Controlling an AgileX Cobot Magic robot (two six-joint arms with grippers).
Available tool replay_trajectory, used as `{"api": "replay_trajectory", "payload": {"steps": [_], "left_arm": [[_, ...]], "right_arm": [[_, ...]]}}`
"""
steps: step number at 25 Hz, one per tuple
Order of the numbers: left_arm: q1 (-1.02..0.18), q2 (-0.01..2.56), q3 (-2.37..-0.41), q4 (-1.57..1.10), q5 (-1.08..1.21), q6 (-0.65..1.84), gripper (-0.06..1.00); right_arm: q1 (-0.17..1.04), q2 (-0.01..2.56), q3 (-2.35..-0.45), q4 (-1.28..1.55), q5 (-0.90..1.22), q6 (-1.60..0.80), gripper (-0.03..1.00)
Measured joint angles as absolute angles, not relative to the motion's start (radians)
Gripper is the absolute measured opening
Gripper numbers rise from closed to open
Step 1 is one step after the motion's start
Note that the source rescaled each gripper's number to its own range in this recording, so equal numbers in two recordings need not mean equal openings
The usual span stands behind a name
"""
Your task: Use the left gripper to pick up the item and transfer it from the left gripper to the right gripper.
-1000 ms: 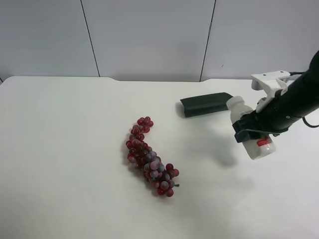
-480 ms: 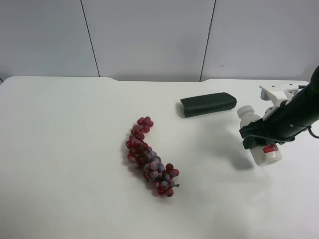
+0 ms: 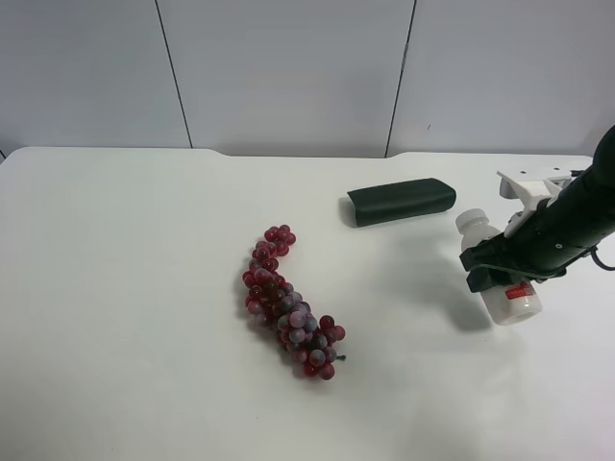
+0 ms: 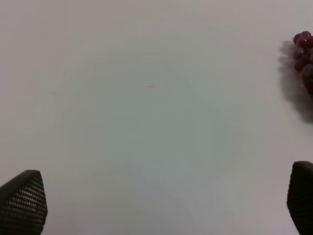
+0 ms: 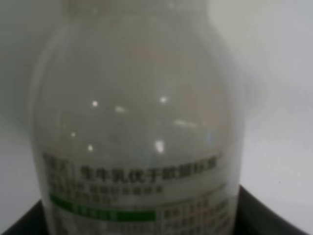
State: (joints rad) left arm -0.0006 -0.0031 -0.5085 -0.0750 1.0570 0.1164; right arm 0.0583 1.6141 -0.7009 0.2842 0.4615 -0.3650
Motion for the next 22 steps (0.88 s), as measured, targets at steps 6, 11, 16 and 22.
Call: {"api": "replay_trajectory", "payload": {"steps": [6,11,16,22], "left_arm": [[-0.001,-0.003,-0.509,-0.075,1.056,0.116,0.97],[-0.001,-0.003,-0.509,-0.075,1.056,0.116,0.97],[-0.001,-0.003,-0.509,-0.075,1.056,0.116,0.97],[-0.001,-0.003,-0.509,-0.075,1.056,0.116,0.97]], "right_arm": [[0.058,1.614,-0.701,0.284,0.438,-0.351,0.91],[0.058,1.614,-0.701,0.284,0.438,-0.349,0.99],[0.058,1.584,-0.701,0.281,0.456,-0.349,1.0],[0.058,1.416,-0.746,0.276,0.634,-0.348,1.0]]}}
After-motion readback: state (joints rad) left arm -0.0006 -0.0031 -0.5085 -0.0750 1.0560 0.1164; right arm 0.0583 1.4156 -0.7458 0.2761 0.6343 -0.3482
